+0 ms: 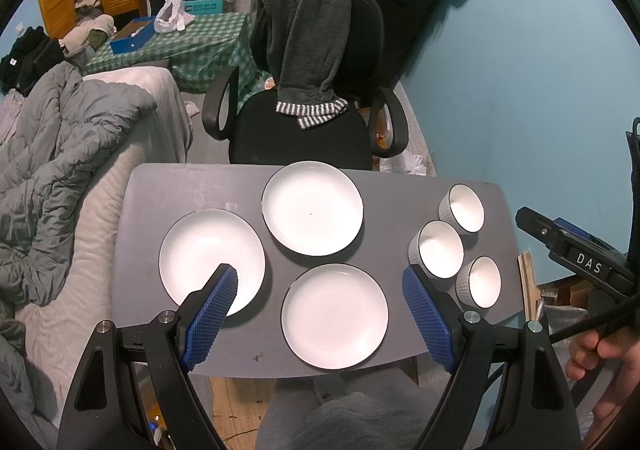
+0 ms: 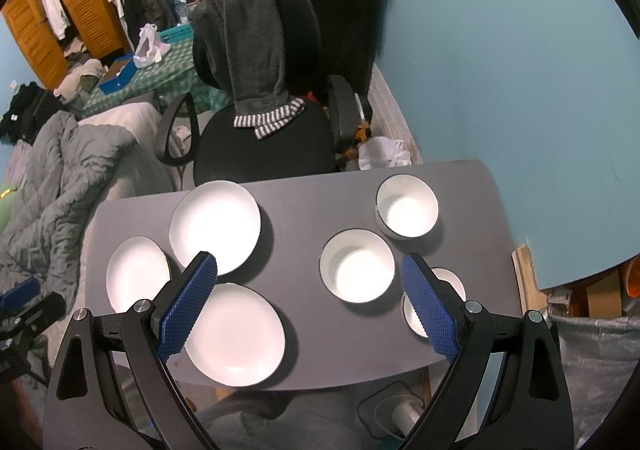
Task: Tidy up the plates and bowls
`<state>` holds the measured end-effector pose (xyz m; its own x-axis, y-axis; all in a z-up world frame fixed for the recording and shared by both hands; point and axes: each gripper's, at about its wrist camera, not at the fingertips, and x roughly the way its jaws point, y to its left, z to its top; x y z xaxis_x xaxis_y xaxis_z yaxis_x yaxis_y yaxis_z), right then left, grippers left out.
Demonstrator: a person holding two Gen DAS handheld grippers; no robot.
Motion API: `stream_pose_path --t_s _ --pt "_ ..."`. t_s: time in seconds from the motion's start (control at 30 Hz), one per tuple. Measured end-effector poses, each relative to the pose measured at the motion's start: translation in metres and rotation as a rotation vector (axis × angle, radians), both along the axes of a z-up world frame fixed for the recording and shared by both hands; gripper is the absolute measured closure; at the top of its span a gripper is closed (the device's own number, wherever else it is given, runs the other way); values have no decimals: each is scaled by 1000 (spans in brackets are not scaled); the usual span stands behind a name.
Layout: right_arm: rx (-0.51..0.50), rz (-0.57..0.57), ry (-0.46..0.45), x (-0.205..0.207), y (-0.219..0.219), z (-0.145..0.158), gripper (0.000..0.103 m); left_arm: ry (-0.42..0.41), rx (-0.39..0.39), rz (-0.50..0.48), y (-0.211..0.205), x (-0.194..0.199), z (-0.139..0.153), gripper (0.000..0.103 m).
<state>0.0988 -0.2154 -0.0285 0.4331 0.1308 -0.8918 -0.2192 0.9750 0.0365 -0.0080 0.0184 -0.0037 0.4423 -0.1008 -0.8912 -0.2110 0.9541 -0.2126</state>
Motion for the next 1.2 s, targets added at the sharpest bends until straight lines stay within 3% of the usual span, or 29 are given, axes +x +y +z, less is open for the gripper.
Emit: stream_pose_path --t_s 0.4,0.77,1.2 --pt "5 35 30 5 4 -11 12 16 -6 2 7 -2 -11 17" --pt "17 134 69 7 19 -29 12 42 -52 30 24 -10 -33 17" --pt "23 288 118 11 46 -70 12 96 -27 20 31 -18 -84 17"
